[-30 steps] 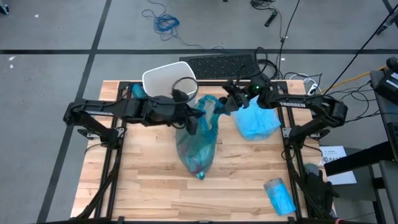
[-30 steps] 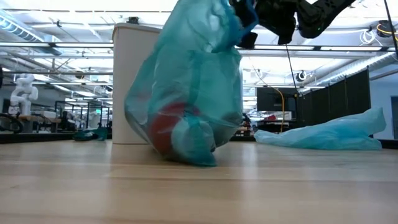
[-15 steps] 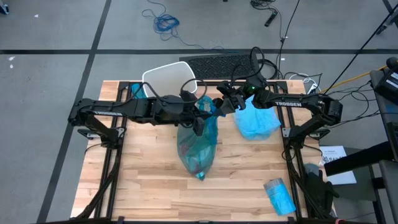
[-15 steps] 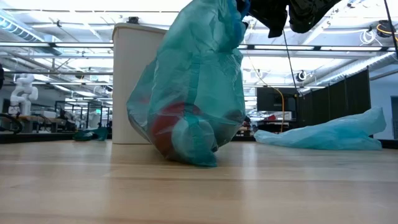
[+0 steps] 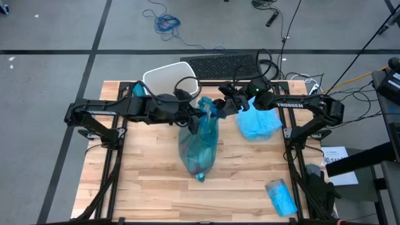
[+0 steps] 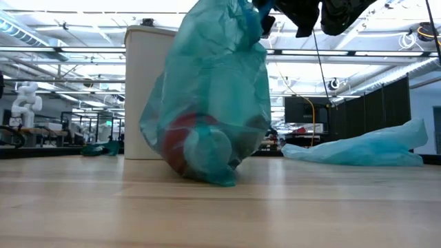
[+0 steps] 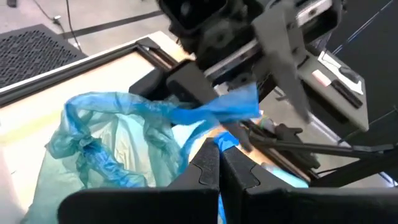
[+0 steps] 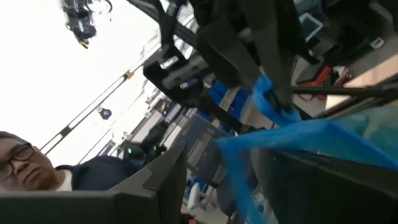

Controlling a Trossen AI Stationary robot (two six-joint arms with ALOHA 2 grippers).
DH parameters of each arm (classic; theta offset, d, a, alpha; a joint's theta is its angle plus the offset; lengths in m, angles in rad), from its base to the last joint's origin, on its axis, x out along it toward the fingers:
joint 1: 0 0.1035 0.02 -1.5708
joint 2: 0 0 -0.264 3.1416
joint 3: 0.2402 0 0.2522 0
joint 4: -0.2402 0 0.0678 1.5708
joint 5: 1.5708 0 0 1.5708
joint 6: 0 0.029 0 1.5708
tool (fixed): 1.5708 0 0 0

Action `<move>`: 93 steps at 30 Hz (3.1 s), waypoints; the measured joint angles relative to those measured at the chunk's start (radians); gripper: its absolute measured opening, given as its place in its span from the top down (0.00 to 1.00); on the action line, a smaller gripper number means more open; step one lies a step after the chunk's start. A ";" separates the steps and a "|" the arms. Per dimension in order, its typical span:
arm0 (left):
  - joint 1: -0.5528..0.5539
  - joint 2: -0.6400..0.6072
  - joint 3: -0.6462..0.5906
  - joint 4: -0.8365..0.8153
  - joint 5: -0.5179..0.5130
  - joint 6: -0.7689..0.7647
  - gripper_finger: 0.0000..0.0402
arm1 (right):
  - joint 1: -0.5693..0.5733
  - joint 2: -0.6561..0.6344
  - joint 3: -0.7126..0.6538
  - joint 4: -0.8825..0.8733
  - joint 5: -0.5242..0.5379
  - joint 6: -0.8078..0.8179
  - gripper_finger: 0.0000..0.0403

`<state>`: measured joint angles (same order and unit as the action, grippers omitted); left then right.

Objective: Place trash/remove bag and relplace
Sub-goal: Close the blue trash bag

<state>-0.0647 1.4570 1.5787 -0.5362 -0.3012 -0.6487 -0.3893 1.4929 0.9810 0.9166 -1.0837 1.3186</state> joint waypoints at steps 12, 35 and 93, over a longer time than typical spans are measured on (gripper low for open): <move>0.012 0.028 0.000 0.111 -0.043 -0.019 1.00 | 0.038 0.015 0.000 -0.047 0.093 -0.060 0.57; 0.012 0.032 0.000 0.055 0.057 -0.027 1.00 | 0.016 0.016 0.000 -0.051 0.166 -0.096 0.57; 0.009 0.039 0.000 0.262 0.138 0.030 1.00 | 0.064 0.074 0.179 0.425 0.217 0.243 0.58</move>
<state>-0.0560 1.4963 1.5787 -0.2741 -0.1628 -0.6185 -0.3252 1.5673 1.1603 1.3416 -0.8671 1.5618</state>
